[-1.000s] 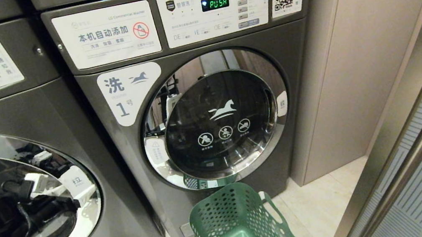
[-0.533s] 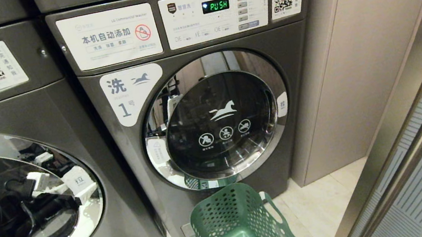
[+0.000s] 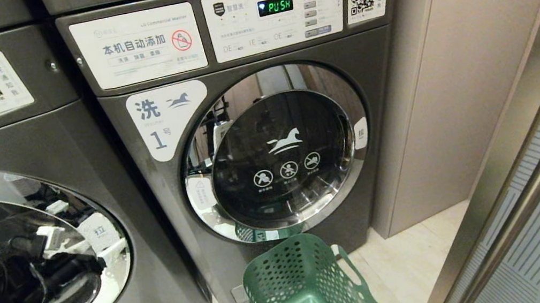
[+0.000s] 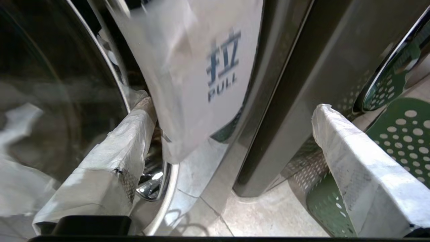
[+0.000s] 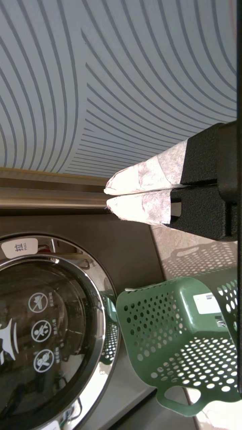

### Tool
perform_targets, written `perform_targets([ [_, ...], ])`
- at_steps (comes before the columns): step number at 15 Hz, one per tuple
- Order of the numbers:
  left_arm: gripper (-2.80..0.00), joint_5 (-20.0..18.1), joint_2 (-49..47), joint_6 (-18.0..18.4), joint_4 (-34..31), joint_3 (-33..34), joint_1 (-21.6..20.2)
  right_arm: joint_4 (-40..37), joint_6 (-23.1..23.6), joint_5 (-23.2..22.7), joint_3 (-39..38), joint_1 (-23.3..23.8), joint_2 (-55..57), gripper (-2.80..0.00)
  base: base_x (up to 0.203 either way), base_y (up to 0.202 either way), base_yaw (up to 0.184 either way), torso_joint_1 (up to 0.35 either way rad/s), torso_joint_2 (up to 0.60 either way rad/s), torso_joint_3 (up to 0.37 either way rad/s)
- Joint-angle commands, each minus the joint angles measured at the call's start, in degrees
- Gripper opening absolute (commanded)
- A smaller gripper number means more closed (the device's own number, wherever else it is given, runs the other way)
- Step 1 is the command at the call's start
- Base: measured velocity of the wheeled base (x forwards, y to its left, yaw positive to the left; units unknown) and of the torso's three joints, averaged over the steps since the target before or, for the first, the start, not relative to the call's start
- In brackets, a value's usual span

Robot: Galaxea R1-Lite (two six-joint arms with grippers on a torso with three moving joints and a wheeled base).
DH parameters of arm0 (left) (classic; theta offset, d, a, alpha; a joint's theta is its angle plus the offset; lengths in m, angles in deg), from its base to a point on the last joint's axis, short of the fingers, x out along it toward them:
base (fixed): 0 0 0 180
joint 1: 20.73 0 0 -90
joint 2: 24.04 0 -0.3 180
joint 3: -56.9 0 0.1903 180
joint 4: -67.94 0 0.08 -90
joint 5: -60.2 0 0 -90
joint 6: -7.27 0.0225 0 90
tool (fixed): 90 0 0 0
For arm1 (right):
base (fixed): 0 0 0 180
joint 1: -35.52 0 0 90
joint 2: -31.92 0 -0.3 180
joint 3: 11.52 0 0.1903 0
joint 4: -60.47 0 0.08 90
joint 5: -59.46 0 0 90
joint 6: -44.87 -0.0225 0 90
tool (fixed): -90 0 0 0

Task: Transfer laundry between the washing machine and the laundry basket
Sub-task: Open the lid of the washing machine

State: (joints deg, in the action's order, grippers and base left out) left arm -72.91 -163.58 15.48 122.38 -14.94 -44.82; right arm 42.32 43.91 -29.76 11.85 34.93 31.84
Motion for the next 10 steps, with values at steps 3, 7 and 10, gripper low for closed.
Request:
perform_targets([
  [3, 0.0, -0.4, 0.1, 0.3, 1.8, 0.8, -0.2, 0.1, 0.0, 0.0, -1.9, 0.0, 0.1, -2.8, 0.0, 0.0, 0.0, 0.0, 0.0, 0.0],
  [7, 0.0, -1.2, -0.7, -0.3, 1.8, -1.5, -0.2, 0.1, 0.0, 0.0, -1.9, 0.0, 0.1, -2.8, 0.0, 0.0, 0.0, 0.0, 0.0, 0.0],
  [10, 0.0, -6.4, -1.7, -0.6, 1.8, -4.1, -0.5, 0.1, 0.0, 0.0, -1.9, 0.0, 0.1, -2.8, 0.0, 0.0, 0.0, 0.0, 0.0, 0.0],
])
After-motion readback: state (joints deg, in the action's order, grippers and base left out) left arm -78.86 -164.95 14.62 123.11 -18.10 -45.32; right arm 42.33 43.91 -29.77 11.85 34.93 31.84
